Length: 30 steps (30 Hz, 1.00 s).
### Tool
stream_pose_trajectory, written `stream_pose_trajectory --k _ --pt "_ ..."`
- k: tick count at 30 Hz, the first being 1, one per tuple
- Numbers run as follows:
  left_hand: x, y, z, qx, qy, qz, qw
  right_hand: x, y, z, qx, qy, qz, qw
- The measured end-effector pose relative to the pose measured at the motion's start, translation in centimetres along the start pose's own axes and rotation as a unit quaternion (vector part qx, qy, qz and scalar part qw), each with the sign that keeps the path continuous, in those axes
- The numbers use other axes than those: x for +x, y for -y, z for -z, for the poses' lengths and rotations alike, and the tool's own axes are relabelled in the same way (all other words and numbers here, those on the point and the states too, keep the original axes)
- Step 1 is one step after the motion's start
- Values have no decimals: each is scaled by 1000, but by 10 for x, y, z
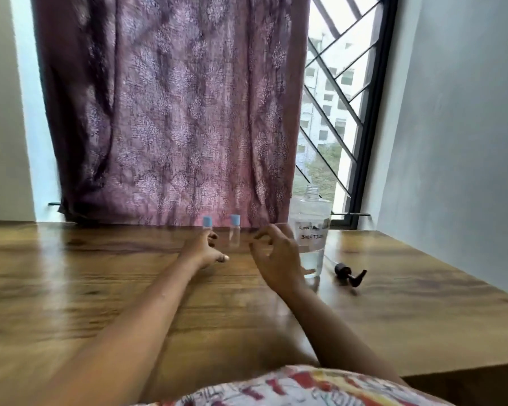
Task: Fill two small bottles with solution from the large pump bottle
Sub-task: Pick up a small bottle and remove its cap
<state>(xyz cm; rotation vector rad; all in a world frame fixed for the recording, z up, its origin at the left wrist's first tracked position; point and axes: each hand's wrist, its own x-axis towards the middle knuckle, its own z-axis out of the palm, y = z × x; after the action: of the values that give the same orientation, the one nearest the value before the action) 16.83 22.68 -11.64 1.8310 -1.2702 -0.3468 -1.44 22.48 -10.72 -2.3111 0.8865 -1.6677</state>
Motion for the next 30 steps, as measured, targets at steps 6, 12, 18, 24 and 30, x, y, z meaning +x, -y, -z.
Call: stream_pose_trajectory --k 6,12,18,24,30 --pt "1 20 13 -80 -28 -13 996 32 -16 -78 18 119 -214 969" --pt "21 29 18 -78 -66 -34 994 57 -54 -114 -25 143 -310 940" --pt "31 39 11 -75 -80 -49 993 82 -68 -139 -14 160 -345 925" --pt "38 43 6 -70 -73 -64 993 90 -77 -152 -32 187 -306 933" --pt "38 39 0 -82 -58 -65 993 87 -72 -129 27 238 -248 938"
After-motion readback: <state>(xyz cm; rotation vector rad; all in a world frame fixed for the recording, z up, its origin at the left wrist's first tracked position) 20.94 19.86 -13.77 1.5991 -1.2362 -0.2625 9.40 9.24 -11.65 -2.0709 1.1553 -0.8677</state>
